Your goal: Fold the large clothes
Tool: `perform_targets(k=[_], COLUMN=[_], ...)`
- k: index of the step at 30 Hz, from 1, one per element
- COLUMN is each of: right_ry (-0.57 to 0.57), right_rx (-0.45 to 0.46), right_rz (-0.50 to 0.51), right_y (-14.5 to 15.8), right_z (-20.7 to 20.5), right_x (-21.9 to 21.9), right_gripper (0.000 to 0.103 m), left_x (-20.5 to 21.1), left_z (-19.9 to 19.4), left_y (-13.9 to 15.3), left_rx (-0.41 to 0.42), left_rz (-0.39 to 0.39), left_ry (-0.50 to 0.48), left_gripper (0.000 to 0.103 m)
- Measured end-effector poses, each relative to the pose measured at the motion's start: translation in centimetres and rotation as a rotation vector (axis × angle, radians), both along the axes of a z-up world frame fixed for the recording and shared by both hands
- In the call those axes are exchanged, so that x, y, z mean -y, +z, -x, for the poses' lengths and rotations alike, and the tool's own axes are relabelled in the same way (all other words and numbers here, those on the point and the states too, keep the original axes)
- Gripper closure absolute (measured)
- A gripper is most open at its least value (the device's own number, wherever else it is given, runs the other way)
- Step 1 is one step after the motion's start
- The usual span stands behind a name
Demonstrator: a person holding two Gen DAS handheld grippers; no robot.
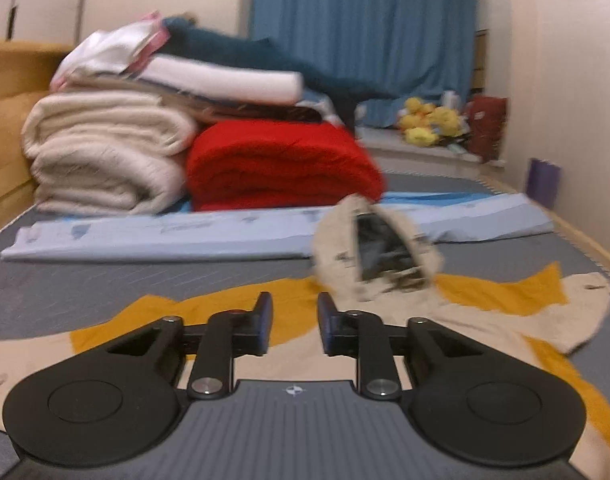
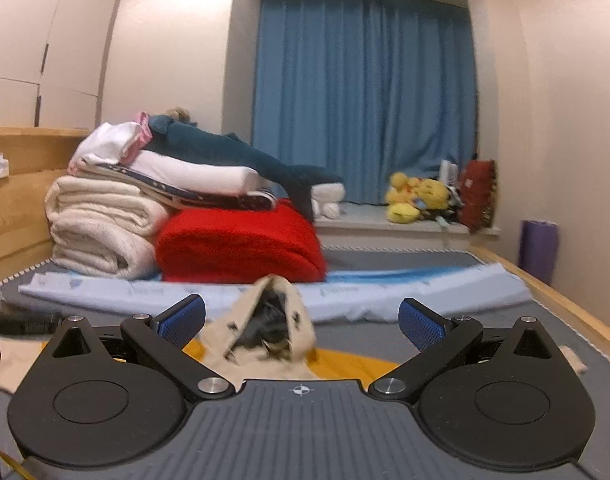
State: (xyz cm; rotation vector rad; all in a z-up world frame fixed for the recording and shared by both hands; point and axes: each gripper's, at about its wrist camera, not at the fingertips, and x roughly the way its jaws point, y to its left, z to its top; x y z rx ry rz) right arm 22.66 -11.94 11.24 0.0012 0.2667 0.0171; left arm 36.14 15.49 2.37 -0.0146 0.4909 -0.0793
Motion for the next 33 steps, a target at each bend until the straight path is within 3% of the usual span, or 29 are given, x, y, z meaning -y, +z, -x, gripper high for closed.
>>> perform_targets(k=[2,5,7,8,10,12,17,23,30,32,33], right_ry=[0.024,0.062,0.092,0.107,0.12,0.12,0.18,0.211,0.215,0.205,0.2], right_rx=[0.009,-0.006,-0.017,-0.022,-0.043,-0.143,-0.213,-0.283,-0.313,-0.317,-0.323], right_rz=[-0.019,-0.033,-0.036,-0.038,-0.052,-0.045,-0.08,-0.099,-0.093,-0.092,-0.093], right_y=[0.0,-1.0,-2.3,-3.3,-5.9,-8.4,-10.5,-12.1,-13.9,-14.2,-14.3], right_z=[-2.6,-6.8,-8.6,-9.2,-10.2,-11.9,-14.2,-15.8,-16.6,-16.8,-17.0], right_x=[-0.6,-1.6,-2.1,-2.3,-2.4,-3.1,-4.8,-5.3,-5.6,-5.5,-5.5], right_gripper=[0.003,0.021,0.046,0.053,0.065,0.071,0.069,0.062,0.061,0.07,0.084], left_x=[-3.0,-7.9,-11.5,-13.0,-16.0,-18.6,-24.8,-31.2,-38.6,-39.9,-40.4], left_z=[-1.9,-3.9,-5.1,-5.5,-6.0,-6.4,-6.8,-4.9,-1.7,-1.0,-0.5], left_y=[-1.7,-5.1,-7.2,-8.0,-9.1,-10.1,-11.6,-12.7,-14.4,-14.9,-15.1], left_rx=[-0.035,-0.117,-0.193,-0.216,-0.241,-0.26,-0.298,-0.335,-0.36,-0.361,-0.355], left_rz=[0.011,0.037,0.059,0.07,0.096,0.101,0.148,0.218,0.347,0.39,0.416], left_ry=[0.075,0.21,0.297,0.333,0.39,0.452,0.599,0.796,1.05,1.103,1.122], left_gripper=[0.08,0.08,0.08,0.08,0.08,0.08,0.075,0.048,0.048,0.048,0.048])
